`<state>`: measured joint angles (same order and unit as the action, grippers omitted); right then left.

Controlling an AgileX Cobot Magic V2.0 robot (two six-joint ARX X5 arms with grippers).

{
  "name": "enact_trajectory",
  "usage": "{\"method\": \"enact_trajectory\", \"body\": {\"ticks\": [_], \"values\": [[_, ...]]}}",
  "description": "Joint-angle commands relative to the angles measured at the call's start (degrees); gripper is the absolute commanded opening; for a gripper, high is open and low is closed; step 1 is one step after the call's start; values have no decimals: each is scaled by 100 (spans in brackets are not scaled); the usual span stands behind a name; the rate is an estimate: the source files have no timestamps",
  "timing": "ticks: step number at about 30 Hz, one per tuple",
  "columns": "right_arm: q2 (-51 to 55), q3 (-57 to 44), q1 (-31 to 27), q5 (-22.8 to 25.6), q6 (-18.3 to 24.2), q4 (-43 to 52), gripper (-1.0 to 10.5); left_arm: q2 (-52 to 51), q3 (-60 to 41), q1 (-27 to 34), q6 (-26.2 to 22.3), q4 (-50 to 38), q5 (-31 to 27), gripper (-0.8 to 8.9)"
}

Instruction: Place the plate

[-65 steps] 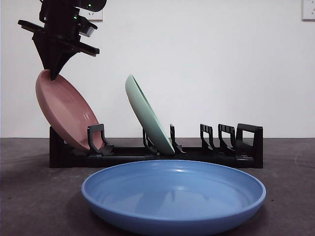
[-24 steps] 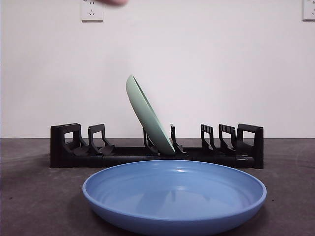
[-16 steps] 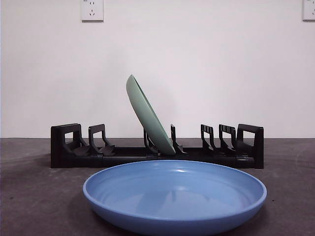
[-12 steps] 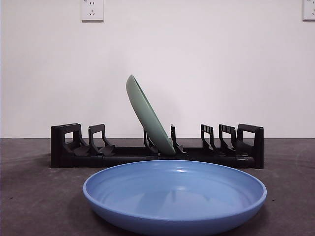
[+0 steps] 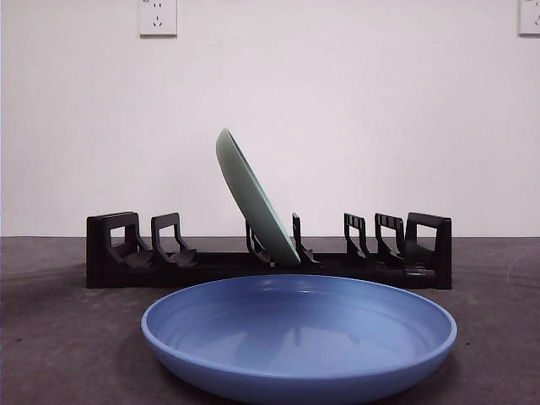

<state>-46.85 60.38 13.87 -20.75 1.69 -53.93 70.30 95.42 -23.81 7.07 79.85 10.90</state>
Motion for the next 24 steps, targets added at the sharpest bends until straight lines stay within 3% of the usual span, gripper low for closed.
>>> {"method": "enact_trajectory", "body": {"ticks": [1, 4, 11, 14, 19, 24], "values": [[-11, 37, 26, 22, 50, 15, 277, -439, -761, -66, 275, -883, 398, 11], [-11, 37, 26, 22, 48, 13, 277, -949, -1703, -79, 590, -1648, 673, 11], [-13, 37, 24, 22, 50, -24, 277, -1755, -3770, -260, 1257, -3480, 730, 11], [-13, 37, 24, 22, 50, -31, 277, -1814, -4542, -345, 1698, -4389, 1062, 11], [-13, 37, 24, 22, 52, -31, 277, -1513, -5270, -450, 2090, -5313, 1093, 11], [-13, 37, 24, 22, 61, -31, 277, -874, -5396, -450, 2076, -5740, 1054, 11]]}}
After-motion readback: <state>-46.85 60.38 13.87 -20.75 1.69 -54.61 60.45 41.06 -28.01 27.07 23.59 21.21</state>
